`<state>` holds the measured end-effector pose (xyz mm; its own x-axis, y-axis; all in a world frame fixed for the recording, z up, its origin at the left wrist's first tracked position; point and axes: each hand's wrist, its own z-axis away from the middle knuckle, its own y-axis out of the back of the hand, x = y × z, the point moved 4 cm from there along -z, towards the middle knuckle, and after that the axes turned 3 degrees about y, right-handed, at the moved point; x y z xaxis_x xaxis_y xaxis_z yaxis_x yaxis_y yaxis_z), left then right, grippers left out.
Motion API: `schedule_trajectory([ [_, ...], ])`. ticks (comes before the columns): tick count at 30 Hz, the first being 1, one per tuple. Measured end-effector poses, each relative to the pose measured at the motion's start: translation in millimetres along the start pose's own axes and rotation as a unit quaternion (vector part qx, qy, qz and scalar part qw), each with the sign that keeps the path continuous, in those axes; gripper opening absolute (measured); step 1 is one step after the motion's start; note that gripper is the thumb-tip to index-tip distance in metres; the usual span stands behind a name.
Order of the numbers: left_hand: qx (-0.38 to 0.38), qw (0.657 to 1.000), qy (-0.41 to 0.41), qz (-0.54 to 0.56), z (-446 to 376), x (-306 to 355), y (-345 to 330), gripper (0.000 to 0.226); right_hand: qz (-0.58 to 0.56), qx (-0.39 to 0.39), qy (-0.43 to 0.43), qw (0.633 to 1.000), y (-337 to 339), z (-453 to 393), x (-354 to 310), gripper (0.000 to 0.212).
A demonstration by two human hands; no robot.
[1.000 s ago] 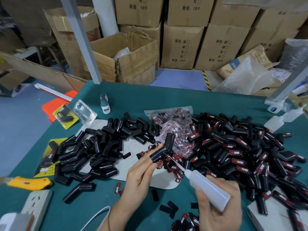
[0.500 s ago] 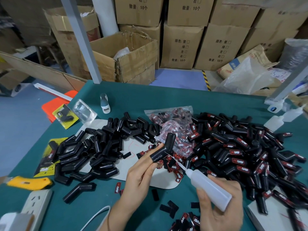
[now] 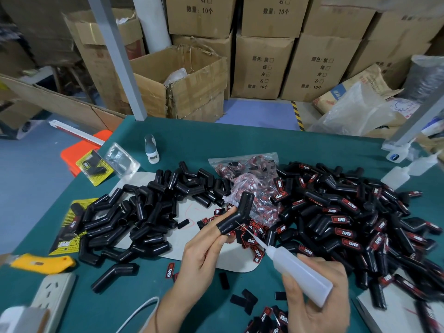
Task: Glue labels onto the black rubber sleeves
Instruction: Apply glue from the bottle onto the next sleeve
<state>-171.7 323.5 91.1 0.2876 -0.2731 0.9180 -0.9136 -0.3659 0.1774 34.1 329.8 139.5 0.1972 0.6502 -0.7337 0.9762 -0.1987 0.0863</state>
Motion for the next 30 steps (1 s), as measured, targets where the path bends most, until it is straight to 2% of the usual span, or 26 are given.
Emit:
schedule_trajectory([
  [16,0.007,0.999,-0.021,-0.03,-3,9,1,0.035,-0.01,-0.036,0.001,0.999,0,12,22,0.034],
  [21,0.004,1.0,-0.007,-0.029,-2,2,1,0.028,-0.015,-0.038,0.004,0.999,0,11,19,0.034],
  [25,0.002,0.999,0.026,0.022,0,-5,0,0.035,-0.017,-0.024,0.016,0.999,-1,7,11,0.031],
  [30,0.009,0.999,0.037,0.007,1,-5,1,0.033,-0.007,-0.012,0.007,1.0,-1,1,2,0.027],
])
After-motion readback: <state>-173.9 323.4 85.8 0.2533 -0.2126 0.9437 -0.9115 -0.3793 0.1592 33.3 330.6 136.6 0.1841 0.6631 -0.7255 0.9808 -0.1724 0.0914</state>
